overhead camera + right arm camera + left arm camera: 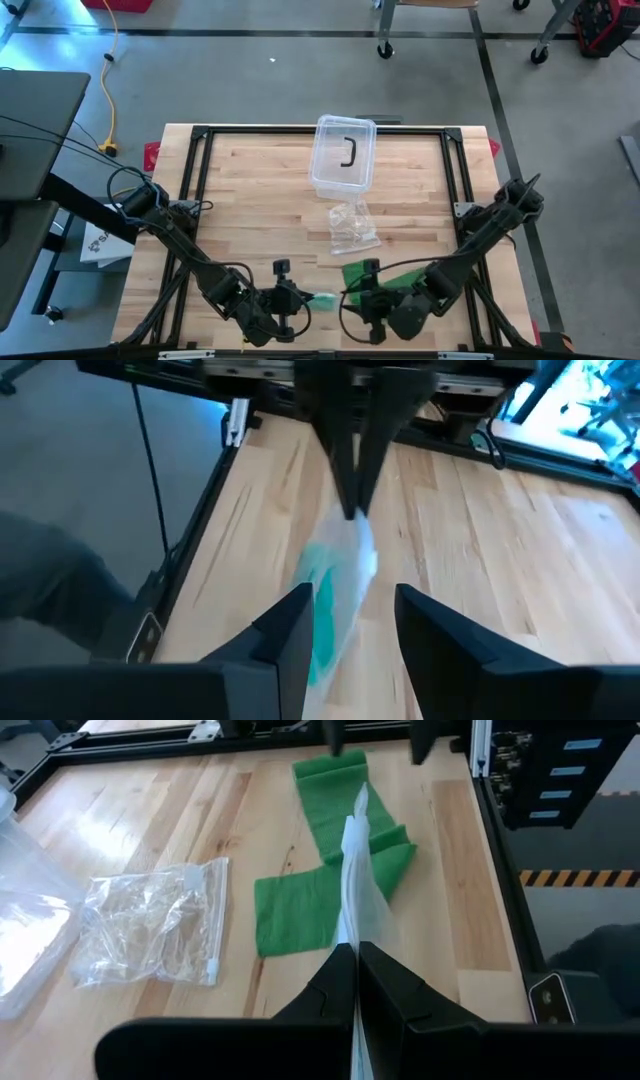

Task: Roll bandage
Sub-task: Close the transparent zip bag

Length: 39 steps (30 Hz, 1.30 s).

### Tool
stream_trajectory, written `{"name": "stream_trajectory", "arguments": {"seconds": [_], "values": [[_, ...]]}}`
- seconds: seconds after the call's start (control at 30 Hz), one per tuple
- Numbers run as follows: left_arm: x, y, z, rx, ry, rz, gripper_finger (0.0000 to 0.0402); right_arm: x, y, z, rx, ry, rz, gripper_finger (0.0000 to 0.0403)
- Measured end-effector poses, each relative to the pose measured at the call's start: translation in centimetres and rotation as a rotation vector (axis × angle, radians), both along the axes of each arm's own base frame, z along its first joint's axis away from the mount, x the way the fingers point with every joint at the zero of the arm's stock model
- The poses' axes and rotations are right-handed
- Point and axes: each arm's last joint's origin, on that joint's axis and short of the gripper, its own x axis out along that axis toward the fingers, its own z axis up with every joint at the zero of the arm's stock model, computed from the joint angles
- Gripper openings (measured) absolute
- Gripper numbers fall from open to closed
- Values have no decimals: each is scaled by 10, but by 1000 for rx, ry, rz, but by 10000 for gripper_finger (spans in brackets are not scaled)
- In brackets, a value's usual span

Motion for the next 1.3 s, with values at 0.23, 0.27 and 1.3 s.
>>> {"name": "stream_trajectory", "arguments": {"seconds": [0.23, 0.27, 1.3], "values": [[0, 0, 0, -2, 0, -1, 1, 12, 4, -17, -12, -3, -25, 132], [0, 0, 0, -3, -1, -1, 1, 15, 4, -20, -14, -2, -29, 132], [32, -10, -18, 133, -119, -84, 174, 12, 13, -20, 13, -52, -55, 1]]}}
